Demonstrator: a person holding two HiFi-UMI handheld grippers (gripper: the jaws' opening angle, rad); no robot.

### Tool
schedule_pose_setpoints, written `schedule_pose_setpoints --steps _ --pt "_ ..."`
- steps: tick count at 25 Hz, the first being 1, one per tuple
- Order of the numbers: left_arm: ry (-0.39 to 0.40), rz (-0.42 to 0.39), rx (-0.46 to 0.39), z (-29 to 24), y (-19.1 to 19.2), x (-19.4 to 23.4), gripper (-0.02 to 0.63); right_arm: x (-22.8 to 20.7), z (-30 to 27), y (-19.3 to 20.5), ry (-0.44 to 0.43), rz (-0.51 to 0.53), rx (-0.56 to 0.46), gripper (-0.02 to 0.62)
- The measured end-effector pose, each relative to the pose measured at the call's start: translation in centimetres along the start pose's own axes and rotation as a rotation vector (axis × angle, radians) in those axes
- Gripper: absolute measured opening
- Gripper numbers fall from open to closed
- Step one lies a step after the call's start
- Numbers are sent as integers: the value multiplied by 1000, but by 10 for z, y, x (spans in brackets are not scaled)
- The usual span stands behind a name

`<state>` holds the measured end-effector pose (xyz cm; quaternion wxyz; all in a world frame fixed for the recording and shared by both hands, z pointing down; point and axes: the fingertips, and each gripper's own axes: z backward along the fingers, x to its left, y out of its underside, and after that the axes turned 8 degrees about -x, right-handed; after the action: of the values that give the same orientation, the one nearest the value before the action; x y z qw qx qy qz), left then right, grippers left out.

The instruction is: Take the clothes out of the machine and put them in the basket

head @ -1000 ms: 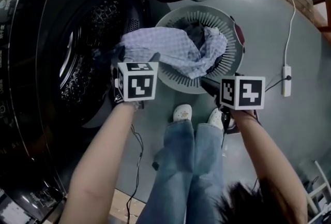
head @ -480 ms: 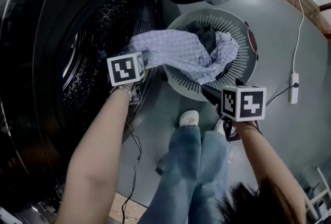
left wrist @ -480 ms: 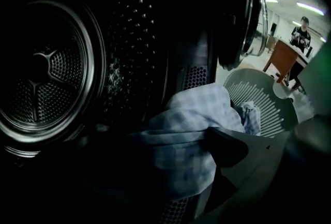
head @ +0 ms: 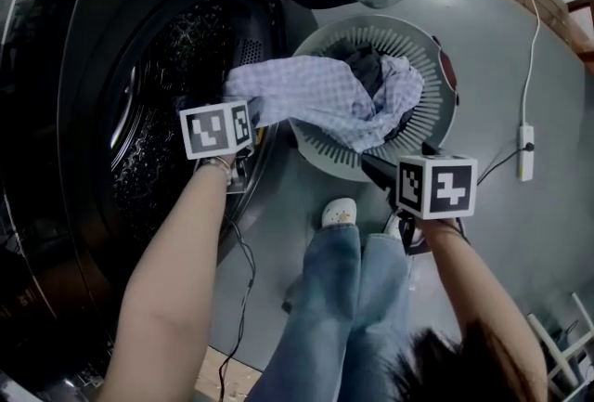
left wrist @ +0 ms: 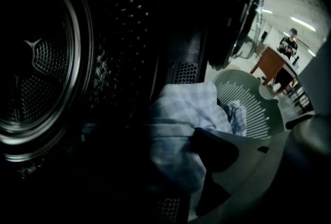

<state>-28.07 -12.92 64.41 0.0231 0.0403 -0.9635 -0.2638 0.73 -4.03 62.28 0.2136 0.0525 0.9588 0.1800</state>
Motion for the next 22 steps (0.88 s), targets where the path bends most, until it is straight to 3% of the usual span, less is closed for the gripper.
schedule_pose_setpoints --steps 3,6,7,10,15,22 --pt "-210 -160 77 22 0 12 256 3 6 -9 -5 12 -18 526" --pt "-277 -237 50 26 -12 -1 197 2 13 -16 -5 17 -32 526" --pt "-286 -264 36 29 -16 -8 20 2 15 -17 -4 18 -34 525" --pt "-262 -300 4 33 -23 -37 17 1 24 -20 -3 28 -40 525" --pt "-197 -261 -48 45 -28 -78 17 -4 38 -26 0 43 -54 525" --pt "-36 -175 -156 64 -44 -143 15 -16 58 -30 14 28 -71 525"
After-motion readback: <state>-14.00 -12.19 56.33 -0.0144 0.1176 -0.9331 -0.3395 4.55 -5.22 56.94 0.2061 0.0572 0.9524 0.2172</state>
